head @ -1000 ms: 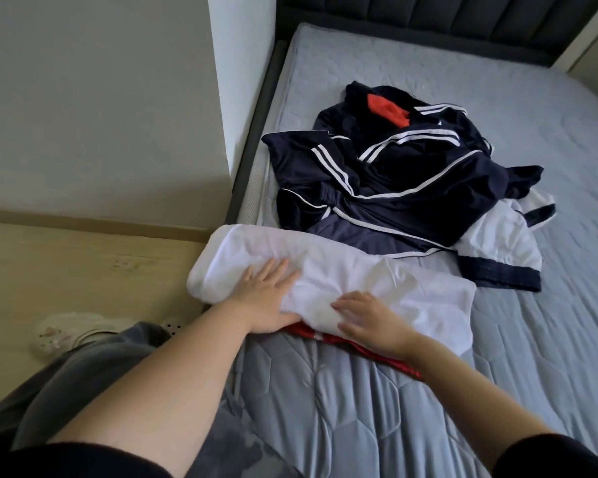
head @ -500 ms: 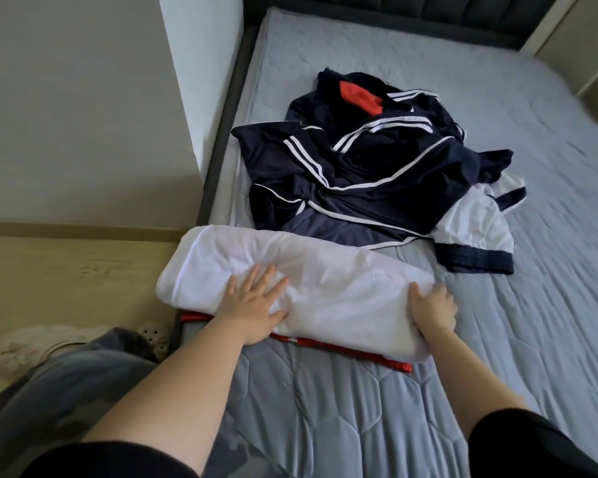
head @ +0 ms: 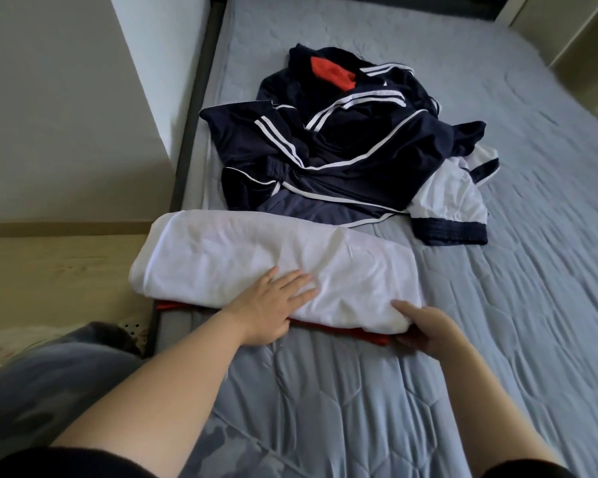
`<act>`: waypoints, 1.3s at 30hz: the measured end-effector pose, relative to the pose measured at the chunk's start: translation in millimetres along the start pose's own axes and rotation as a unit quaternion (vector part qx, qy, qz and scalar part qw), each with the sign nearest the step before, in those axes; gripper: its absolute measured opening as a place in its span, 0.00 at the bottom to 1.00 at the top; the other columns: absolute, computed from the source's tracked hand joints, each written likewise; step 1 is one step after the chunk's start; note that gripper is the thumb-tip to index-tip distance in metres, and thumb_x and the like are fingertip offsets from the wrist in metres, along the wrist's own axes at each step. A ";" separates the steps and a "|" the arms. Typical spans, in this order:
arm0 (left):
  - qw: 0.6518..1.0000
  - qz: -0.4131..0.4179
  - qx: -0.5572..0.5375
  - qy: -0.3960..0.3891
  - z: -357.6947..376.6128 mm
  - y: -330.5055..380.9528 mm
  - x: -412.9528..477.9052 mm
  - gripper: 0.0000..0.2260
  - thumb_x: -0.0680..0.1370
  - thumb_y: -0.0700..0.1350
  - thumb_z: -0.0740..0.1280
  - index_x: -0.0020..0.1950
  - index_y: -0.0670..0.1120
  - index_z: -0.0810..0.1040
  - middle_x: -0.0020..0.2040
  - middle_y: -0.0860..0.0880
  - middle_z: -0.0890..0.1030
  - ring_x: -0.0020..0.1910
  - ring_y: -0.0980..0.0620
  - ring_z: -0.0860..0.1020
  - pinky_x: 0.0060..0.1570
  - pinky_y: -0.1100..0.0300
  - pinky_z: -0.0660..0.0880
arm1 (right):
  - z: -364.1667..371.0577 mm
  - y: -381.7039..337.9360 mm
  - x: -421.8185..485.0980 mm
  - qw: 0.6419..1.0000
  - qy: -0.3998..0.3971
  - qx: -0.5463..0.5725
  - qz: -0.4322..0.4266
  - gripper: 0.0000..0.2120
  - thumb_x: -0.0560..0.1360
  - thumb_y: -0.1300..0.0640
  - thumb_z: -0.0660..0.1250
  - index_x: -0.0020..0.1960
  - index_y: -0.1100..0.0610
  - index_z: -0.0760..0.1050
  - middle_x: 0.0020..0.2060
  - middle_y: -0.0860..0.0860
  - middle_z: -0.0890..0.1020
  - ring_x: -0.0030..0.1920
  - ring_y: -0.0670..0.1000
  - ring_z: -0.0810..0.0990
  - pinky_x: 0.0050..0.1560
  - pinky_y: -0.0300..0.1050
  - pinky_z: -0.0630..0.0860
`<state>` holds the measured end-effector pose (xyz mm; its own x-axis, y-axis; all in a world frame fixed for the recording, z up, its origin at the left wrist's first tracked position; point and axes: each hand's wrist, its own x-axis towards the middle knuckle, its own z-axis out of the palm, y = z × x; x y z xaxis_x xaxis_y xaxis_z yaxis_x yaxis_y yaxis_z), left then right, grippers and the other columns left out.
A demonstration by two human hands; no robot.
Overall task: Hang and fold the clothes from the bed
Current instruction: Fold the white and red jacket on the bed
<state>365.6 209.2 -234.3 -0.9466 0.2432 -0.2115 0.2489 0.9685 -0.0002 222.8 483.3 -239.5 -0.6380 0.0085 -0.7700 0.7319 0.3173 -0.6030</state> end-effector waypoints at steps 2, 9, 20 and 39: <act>1.000 0.007 0.010 0.012 -4.9 -0.9 -3.9 0.31 0.78 0.49 0.58 0.78 0.49 0.50 0.79 0.47 0.48 0.77 0.50 0.46 0.74 0.50 0.42 | -3.5 3.7 -4.9 1.000 -0.011 -0.002 -0.011 0.16 0.71 0.60 0.73 0.53 0.65 0.74 0.42 0.60 0.81 0.41 0.58 0.81 0.29 0.45 0.78; 0.983 0.065 -0.014 0.173 -17.5 1.6 -11.0 0.14 0.62 0.48 0.77 0.43 0.44 0.81 0.46 0.47 0.82 0.45 0.49 0.81 0.41 0.59 0.79 | 1.1 1.1 -23.8 0.991 0.029 -0.011 -0.132 0.06 0.72 0.65 0.67 0.49 0.63 0.75 0.42 0.59 0.81 0.40 0.56 0.81 0.28 0.43 0.77; 0.976 0.010 -0.117 0.183 -21.6 -4.9 -17.3 0.03 0.71 0.39 0.68 0.37 0.41 0.76 0.38 0.45 0.78 0.37 0.45 0.76 0.30 0.54 0.75 | 24.2 13.9 -39.5 0.969 0.027 0.232 -0.086 0.15 0.71 0.74 0.53 0.55 0.68 0.70 0.45 0.60 0.78 0.37 0.61 0.80 0.29 0.49 0.78; 0.928 -0.348 -0.110 0.077 14.9 -53.3 -9.4 0.26 0.81 0.59 0.45 0.78 0.53 0.48 0.79 0.51 0.45 0.77 0.50 0.44 0.72 0.42 0.47 | 147.8 0.2 -26.1 0.831 0.195 -0.374 -0.362 0.30 0.79 0.56 0.50 0.78 0.58 0.44 0.78 0.55 0.44 0.77 0.53 0.40 0.74 0.59 0.36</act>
<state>364.3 154.4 -246.8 -0.8848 -0.4566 -0.0933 -0.4652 0.8772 0.1185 275.0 343.0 -250.3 -0.9825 -0.1802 -0.0477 -0.1374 0.8732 -0.4675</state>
